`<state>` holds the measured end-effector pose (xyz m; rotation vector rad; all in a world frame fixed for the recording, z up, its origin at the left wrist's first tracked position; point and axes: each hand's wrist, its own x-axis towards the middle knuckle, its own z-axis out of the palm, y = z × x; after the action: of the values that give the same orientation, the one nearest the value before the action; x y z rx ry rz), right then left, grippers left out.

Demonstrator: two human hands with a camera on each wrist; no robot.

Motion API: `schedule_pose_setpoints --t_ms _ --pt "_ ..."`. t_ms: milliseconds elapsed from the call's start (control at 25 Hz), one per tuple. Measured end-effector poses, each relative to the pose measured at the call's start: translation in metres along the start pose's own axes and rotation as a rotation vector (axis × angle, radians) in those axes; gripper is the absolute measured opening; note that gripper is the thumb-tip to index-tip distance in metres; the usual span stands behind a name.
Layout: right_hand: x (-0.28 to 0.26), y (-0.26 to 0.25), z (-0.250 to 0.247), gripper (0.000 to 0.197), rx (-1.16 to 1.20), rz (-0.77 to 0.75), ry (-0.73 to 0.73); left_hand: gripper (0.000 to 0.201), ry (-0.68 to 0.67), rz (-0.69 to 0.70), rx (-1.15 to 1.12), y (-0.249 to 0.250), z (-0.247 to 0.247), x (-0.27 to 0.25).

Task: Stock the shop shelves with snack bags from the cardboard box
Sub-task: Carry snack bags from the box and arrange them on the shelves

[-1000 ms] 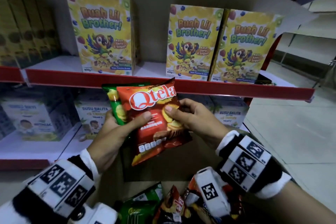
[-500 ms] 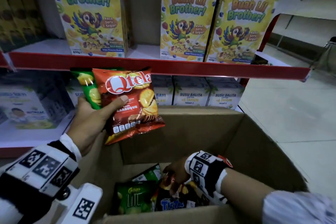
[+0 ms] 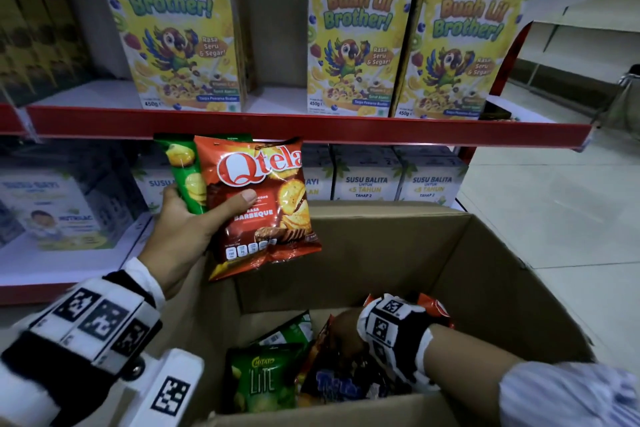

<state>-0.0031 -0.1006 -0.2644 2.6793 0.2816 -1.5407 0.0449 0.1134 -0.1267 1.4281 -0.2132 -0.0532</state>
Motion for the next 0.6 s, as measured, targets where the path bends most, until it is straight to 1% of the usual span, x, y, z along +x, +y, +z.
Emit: schedule_pose_setpoints --t_ms 80,160,200,280,400,440,480,560,600 --pt "-0.021 0.013 -0.012 0.035 0.124 -0.015 0.204 0.087 0.019 0.014 0.003 0.001 -0.001 0.0" --pt "-0.057 0.025 -0.033 0.033 0.27 -0.051 0.398 0.087 0.05 0.03 0.009 0.002 -0.002 0.0" --pt "-0.078 0.031 -0.046 0.034 0.358 -0.041 0.474 0.088 0.069 0.034 0.009 0.002 -0.002 0.001" --pt "-0.115 0.046 -0.066 0.041 0.518 -0.012 0.621 0.09 0.099 0.041 0.004 0.001 -0.001 0.002" --pt "-0.164 0.057 -0.085 0.053 0.649 0.003 0.879 0.094 0.095 0.048 -0.008 0.001 0.004 0.001" --pt "-0.175 0.057 -0.088 0.058 0.737 -0.031 0.964 0.096 0.09 0.052 -0.015 0.001 0.007 0.001" --pt "-0.184 0.056 -0.089 0.062 0.849 -0.114 1.018 0.098 0.084 0.057 -0.02 0.001 0.009 0.0" --pt "-0.2 0.045 -0.09 0.058 1.07 -0.377 1.04 0.1 0.077 0.067 -0.019 0.001 0.013 -0.001" --pt "-0.206 0.038 -0.091 0.057 1.114 -0.478 1.038 0.102 0.078 0.069 -0.019 0.001 0.014 -0.002"
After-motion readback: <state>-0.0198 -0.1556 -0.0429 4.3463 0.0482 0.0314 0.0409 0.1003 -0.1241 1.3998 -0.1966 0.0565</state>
